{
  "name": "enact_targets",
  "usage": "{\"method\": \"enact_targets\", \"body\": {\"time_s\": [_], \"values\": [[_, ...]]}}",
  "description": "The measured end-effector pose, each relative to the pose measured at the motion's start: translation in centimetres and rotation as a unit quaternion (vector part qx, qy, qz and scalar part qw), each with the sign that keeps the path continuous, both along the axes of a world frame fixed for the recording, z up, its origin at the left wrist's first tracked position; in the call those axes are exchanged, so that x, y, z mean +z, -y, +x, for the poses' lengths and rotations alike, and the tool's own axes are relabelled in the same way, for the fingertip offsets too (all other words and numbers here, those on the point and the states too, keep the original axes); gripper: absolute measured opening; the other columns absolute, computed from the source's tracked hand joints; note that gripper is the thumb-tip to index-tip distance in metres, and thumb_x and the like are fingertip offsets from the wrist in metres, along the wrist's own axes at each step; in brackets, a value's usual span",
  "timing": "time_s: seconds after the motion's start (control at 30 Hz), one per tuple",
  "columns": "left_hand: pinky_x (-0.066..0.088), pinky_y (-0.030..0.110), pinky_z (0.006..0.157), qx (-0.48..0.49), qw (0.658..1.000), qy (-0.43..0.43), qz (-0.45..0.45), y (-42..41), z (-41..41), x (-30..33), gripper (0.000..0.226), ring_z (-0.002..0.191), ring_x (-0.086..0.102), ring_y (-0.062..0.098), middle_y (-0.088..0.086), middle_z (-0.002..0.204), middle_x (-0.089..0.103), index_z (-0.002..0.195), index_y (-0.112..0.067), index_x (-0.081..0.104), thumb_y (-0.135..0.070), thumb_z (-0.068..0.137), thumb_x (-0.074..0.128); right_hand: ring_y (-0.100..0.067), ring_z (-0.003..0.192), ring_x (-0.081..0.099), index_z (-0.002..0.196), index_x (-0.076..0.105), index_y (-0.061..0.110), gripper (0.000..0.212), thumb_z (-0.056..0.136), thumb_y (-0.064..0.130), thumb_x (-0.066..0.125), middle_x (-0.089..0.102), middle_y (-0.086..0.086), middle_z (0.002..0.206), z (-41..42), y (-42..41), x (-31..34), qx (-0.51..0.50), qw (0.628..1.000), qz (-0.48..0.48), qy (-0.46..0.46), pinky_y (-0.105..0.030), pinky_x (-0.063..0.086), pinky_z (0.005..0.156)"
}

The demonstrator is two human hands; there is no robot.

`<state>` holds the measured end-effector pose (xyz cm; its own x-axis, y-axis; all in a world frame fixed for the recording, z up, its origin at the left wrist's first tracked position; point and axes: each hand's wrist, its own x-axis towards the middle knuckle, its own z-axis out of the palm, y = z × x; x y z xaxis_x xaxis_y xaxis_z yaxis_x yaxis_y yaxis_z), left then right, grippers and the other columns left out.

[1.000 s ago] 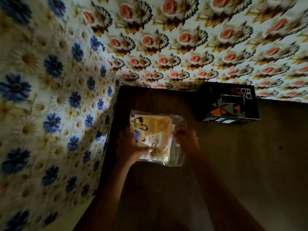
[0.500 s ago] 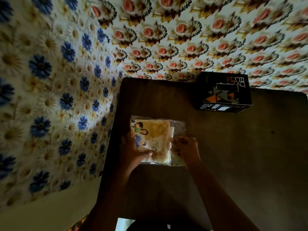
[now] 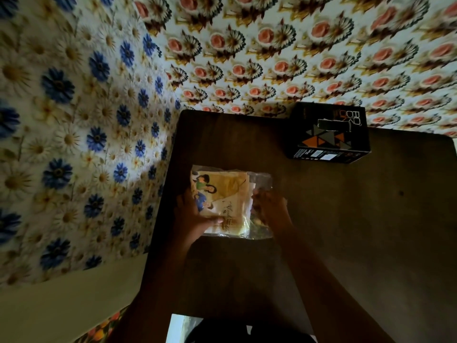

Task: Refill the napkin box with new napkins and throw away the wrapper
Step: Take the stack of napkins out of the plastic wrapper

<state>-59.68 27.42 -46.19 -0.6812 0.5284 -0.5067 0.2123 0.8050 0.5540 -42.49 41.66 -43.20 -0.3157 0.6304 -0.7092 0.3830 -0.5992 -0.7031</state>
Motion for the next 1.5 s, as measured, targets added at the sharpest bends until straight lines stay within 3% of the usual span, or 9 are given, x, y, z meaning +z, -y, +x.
{"method": "enact_targets", "body": {"time_s": [0.23, 0.4, 0.53, 0.73, 0.87, 1.0, 1.13, 1.27, 1.5], "values": [[0.047, 0.057, 0.107, -0.003, 1.0, -0.002, 0.007, 0.0, 0.1, 0.2, 0.144, 0.136, 0.044, 0.033, 0.008, 0.147, 0.038, 0.15, -0.026, 0.026, -0.072, 0.028, 0.087, -0.021, 0.059, 0.059, 0.1, 0.067, 0.001, 0.044, 0.103, 0.041, 0.049, 0.067, -0.012, 0.076, 0.7, 0.1, 0.6, -0.006, 0.999, -0.023, -0.036, -0.026, 0.05, 0.051], [0.043, 0.057, 0.111, -0.01, 1.0, -0.001, -0.001, -0.3, 0.3, 0.8, 0.14, 0.14, 0.04, 0.034, 0.009, 0.151, 0.035, 0.152, -0.026, 0.022, -0.059, 0.038, 0.095, -0.013, 0.062, 0.061, 0.086, 0.068, 0.005, 0.008, 0.093, 0.005, 0.065, 0.067, -0.003, 0.073, 1.0, 0.6, 0.6, 0.065, 0.995, 0.068, -0.012, -0.024, 0.051, 0.057], [0.045, 0.058, 0.109, -0.004, 1.0, -0.003, 0.004, -0.1, 0.1, 0.6, 0.151, 0.138, 0.042, 0.034, 0.009, 0.15, 0.037, 0.15, -0.026, 0.025, -0.086, 0.023, 0.081, -0.018, 0.065, 0.06, 0.084, 0.065, 0.004, 0.018, 0.092, -0.003, 0.05, 0.069, -0.005, 0.071, 1.3, 0.0, 0.6, -0.034, 0.996, 0.002, -0.077, -0.029, 0.045, 0.06], [0.043, 0.054, 0.112, 0.004, 1.0, -0.01, -0.008, -0.3, 0.3, 0.8, 0.146, 0.138, 0.042, 0.032, 0.009, 0.147, 0.039, 0.149, -0.019, 0.029, -0.073, 0.027, 0.085, -0.037, 0.082, 0.074, 0.094, 0.062, -0.007, 0.029, 0.097, 0.004, 0.035, 0.072, -0.033, 0.103, 1.7, -0.3, 1.0, -0.138, 0.947, -0.161, -0.243, -0.031, 0.053, 0.056], [0.041, 0.047, 0.113, 0.024, 0.999, 0.017, -0.019, -0.8, 0.1, 0.4, 0.136, 0.141, 0.04, 0.031, 0.007, 0.152, 0.036, 0.153, -0.022, 0.028, -0.056, 0.042, 0.098, -0.026, 0.066, 0.074, 0.11, 0.06, -0.009, 0.018, 0.101, 0.001, 0.049, 0.073, -0.024, 0.092, 0.9, -0.5, -0.3, -0.1, 0.985, -0.097, -0.102, -0.028, 0.056, 0.048], [0.057, 0.041, 0.092, 0.101, 0.991, 0.058, 0.061, -1.5, 0.1, 1.1, 0.097, 0.123, 0.061, 0.025, 0.004, 0.136, 0.059, 0.139, -0.02, 0.051, -0.074, 0.063, 0.08, -0.005, 0.055, 0.059, 0.076, 0.064, 0.014, 0.017, 0.086, 0.019, 0.078, 0.063, 0.007, 0.062, -0.4, -1.3, -0.2, 0.099, 0.983, 0.113, 0.107, -0.017, 0.048, 0.059], [0.054, 0.029, 0.069, 0.221, 0.963, 0.112, 0.106, -2.3, -0.5, 1.5, 0.052, 0.097, 0.069, 0.022, 0.008, 0.118, 0.069, 0.127, -0.011, 0.064, -0.039, 0.085, 0.079, 0.013, 0.051, 0.051, 0.08, 0.06, 0.034, 0.019, 0.087, 0.024, 0.076, 0.051, 0.024, 0.064, -1.6, -1.2, 0.8, 0.204, 0.957, 0.181, 0.101, 0.009, 0.032, 0.054], [0.057, 0.03, 0.072, 0.221, 0.955, 0.161, 0.115, -2.5, -1.5, 0.9, 0.044, 0.091, 0.07, 0.021, 0.007, 0.106, 0.072, 0.117, -0.01, 0.069, -0.024, 0.079, 0.086, 0.004, 0.057, 0.062, 0.066, 0.057, 0.033, 0.035, 0.094, 0.014, 0.065, 0.063, 0.014, 0.063, -2.1, -1.1, -0.4, 0.153, 0.968, 0.18, 0.082, -0.015, 0.049, 0.059], [0.056, 0.021, 0.061, 0.178, 0.942, 0.242, 0.151, -1.7, -2.5, 0.8, 0.02, 0.076, 0.075, 0.007, -0.008, 0.084, 0.076, 0.098, -0.02, 0.068, -0.003, 0.089, 0.074, -0.008, 0.056, 0.059, 0.066, 0.058, 0.021, 0.029, 0.088, 0.006, 0.07, 0.06, 0.007, 0.061, -2.1, -1.3, -1.0, 0.142, 0.975, 0.146, 0.091, -0.02, 0.045, 0.055]]}}
